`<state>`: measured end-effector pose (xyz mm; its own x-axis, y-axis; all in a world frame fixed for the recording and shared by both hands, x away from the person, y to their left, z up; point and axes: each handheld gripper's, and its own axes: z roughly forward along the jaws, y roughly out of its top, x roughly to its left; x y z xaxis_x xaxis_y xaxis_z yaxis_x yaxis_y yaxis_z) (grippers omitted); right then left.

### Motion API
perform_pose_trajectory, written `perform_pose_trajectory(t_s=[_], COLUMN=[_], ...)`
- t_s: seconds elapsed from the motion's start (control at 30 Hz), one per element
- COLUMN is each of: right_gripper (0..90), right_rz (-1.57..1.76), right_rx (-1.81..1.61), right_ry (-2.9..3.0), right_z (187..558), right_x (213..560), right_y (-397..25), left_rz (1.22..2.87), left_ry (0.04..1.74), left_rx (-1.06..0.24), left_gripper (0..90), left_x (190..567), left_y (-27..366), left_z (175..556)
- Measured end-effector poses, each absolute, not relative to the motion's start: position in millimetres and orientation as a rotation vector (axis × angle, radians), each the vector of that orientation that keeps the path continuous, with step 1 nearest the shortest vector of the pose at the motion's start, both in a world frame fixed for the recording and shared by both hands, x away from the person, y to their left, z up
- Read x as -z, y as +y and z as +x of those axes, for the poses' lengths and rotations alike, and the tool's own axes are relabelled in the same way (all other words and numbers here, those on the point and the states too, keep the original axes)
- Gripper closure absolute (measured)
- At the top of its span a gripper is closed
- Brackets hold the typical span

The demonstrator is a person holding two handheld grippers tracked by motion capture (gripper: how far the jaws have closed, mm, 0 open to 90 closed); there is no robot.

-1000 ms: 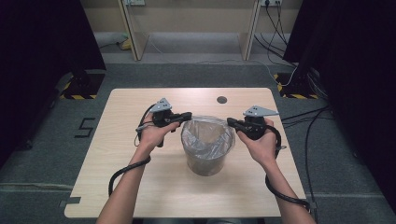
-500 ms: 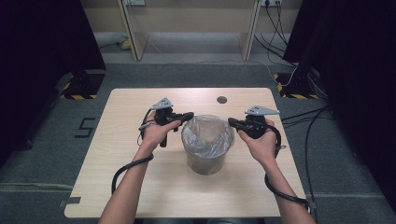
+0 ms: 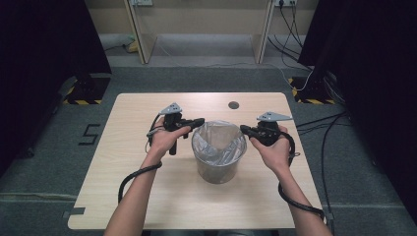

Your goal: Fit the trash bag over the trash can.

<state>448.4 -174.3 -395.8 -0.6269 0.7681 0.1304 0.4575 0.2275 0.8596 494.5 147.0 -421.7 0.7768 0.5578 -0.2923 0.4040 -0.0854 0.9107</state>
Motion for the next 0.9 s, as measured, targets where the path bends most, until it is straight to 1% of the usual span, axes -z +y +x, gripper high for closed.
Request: perform_pose_trajectory(t_s=[0.17, 0.3, 0.47, 0.73, 0.9], right_gripper=[90.0, 90.0, 90.0, 90.0, 90.0], right_rz=[1.165, 1.198, 1.162, 1.176, 1.178], right_rx=[-1.364, -1.400, -1.384, -1.380, -1.377], right_ry=[2.196, 2.190, 2.208, 2.225, 2.232], right_z=[450.6, 452.9, 453.1, 455.2, 457.1], right_x=[395.2, 398.0, 398.4, 401.1, 402.0], right_y=[-175.9, -178.3, -178.5, -178.1, -178.2], left_rz=[1.679, 1.679, 1.661, 1.683, 1.668], left_ry=[0.787, 0.796, 0.813, 0.839, 0.877], left_rx=[-0.120, -0.123, -0.149, -0.114, -0.082], left_gripper=[89.8, 89.8, 89.9, 90.0, 90.0], left_x=[424.0, 423.6, 423.7, 421.1, 421.4], left_y=[147.3, 146.4, 145.9, 145.0, 145.8], left_z=[497.8, 498.6, 498.1, 501.1, 502.0])
